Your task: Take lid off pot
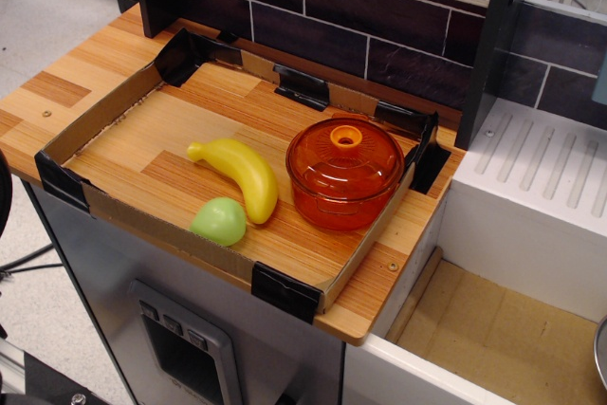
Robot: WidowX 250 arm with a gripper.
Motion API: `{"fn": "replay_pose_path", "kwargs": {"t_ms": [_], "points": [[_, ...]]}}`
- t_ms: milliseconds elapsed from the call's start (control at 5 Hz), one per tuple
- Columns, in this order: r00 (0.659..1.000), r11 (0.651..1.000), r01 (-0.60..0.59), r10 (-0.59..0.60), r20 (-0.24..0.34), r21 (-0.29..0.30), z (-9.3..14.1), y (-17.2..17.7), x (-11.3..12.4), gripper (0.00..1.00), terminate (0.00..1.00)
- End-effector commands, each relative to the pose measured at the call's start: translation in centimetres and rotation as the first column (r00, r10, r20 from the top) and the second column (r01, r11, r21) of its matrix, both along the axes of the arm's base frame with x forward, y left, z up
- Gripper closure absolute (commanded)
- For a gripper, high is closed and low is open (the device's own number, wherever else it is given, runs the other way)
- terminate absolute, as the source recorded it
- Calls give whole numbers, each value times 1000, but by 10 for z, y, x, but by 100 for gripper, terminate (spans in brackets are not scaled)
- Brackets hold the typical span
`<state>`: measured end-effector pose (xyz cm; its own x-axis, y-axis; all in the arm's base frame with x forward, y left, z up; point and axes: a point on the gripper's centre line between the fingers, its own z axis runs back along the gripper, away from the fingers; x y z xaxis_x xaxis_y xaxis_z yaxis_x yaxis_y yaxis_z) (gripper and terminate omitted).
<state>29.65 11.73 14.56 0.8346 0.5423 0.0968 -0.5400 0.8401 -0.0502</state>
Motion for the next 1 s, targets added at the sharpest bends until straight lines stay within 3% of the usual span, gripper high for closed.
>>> {"fn": "replay_pose_path", "kwargs": {"t_ms": [0, 400, 800], "points": [[1000, 1000, 0, 0, 0, 0, 0, 0, 0, 0, 0], [999, 1000, 29, -28, 42, -12, 6, -84, -8, 0, 0], [998, 999, 36, -37, 55, 6, -13, -121, 11, 0, 0]]}}
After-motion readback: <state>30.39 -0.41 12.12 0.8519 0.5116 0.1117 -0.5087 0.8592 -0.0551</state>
